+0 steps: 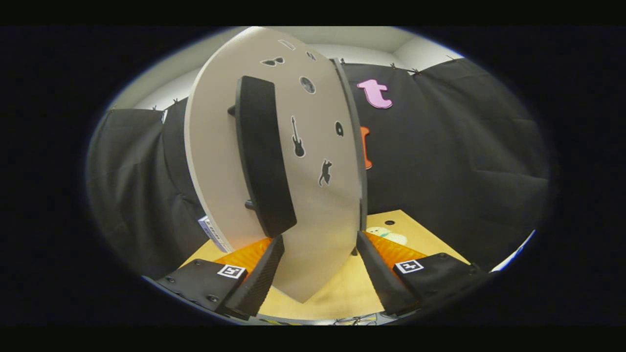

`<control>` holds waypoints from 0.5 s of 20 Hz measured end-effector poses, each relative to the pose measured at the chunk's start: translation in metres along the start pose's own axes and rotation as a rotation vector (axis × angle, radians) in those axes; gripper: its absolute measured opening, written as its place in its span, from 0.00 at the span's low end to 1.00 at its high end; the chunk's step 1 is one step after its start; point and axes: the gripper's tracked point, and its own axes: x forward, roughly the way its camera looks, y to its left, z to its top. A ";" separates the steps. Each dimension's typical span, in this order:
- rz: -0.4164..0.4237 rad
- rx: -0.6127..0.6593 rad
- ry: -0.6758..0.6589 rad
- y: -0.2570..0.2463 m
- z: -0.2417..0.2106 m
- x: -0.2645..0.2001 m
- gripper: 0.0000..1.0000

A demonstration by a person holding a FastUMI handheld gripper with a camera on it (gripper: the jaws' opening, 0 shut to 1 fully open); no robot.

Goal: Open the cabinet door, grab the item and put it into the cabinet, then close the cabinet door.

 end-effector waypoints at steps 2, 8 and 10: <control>0.012 -0.004 -0.001 0.021 0.000 0.016 0.96; 0.036 -0.053 -0.024 0.078 -0.007 0.087 0.97; 0.037 -0.050 -0.038 0.090 -0.003 0.111 0.97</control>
